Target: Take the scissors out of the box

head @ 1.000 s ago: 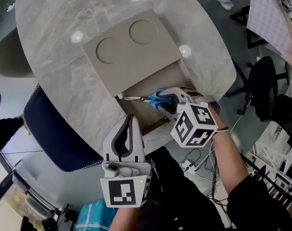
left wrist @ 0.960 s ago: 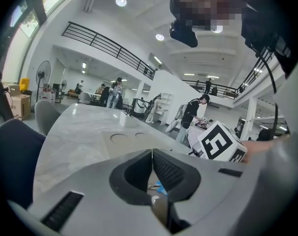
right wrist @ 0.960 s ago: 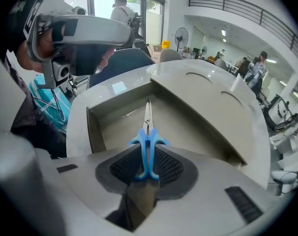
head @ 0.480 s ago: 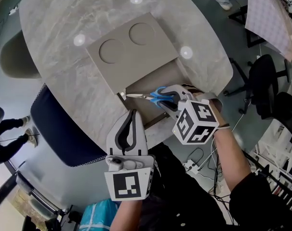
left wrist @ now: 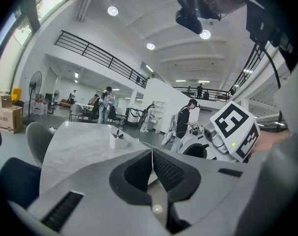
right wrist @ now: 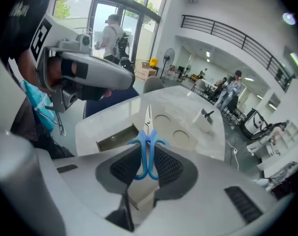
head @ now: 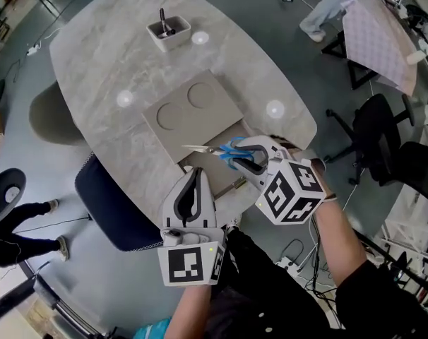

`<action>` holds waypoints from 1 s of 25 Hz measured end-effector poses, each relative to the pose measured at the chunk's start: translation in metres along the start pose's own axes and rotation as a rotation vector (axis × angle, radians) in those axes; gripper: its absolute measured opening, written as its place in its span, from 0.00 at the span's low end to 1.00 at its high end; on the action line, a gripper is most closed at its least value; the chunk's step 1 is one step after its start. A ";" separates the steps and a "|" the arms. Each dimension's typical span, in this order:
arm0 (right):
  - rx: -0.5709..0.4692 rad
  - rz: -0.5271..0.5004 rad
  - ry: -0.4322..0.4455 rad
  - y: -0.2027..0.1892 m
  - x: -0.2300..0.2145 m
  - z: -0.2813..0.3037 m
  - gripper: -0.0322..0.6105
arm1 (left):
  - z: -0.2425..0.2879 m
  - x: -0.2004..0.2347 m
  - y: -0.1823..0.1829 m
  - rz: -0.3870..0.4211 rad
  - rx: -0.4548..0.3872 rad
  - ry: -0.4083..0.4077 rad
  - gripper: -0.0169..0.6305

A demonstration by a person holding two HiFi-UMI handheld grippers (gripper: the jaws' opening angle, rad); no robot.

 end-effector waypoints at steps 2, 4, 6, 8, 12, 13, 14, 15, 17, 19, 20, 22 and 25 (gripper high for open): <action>-0.065 0.020 -0.055 0.017 -0.003 -0.026 0.18 | 0.000 -0.002 0.020 -0.005 -0.021 0.004 0.05; -0.128 0.037 -0.111 0.033 -0.003 -0.050 0.18 | -0.004 -0.005 0.040 0.006 -0.047 0.003 0.05; -0.176 0.044 -0.156 0.049 0.001 -0.073 0.18 | -0.013 -0.008 0.062 0.015 -0.075 0.002 0.05; -0.226 0.050 -0.189 0.065 0.004 -0.096 0.18 | -0.022 -0.009 0.083 0.021 -0.109 0.004 0.05; -0.319 0.056 -0.284 0.086 0.005 -0.135 0.18 | -0.035 -0.014 0.116 0.041 -0.182 -0.001 0.05; -0.342 0.064 -0.307 0.090 0.006 -0.144 0.18 | -0.039 -0.015 0.123 0.044 -0.196 -0.001 0.05; -0.367 0.076 -0.328 0.094 0.008 -0.152 0.18 | -0.044 -0.016 0.130 0.045 -0.209 -0.001 0.05; -0.397 0.088 -0.344 0.098 0.011 -0.158 0.18 | -0.049 -0.016 0.136 0.047 -0.220 -0.001 0.05; -0.473 0.104 -0.372 0.107 0.018 -0.170 0.18 | -0.058 -0.016 0.149 0.051 -0.244 0.000 0.05; -0.540 0.127 -0.407 0.115 0.022 -0.181 0.18 | -0.064 -0.016 0.160 0.060 -0.269 0.001 0.05; -0.570 0.140 -0.428 0.118 0.024 -0.187 0.18 | -0.066 -0.015 0.166 0.064 -0.283 0.001 0.05; -0.633 0.153 -0.467 0.125 0.025 -0.199 0.18 | -0.068 -0.014 0.181 0.073 -0.315 0.001 0.05; -0.709 0.162 -0.522 0.138 0.031 -0.219 0.18 | -0.073 -0.014 0.202 0.083 -0.370 -0.003 0.05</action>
Point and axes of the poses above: the fingertips, and each gripper's own axes: z forward along the fingers, x to its left, y out of its top, the point moved 10 cm from there along -z, backward along the fingers, and after that the axes turned 12 degrees about y, right-handed, at the moved point
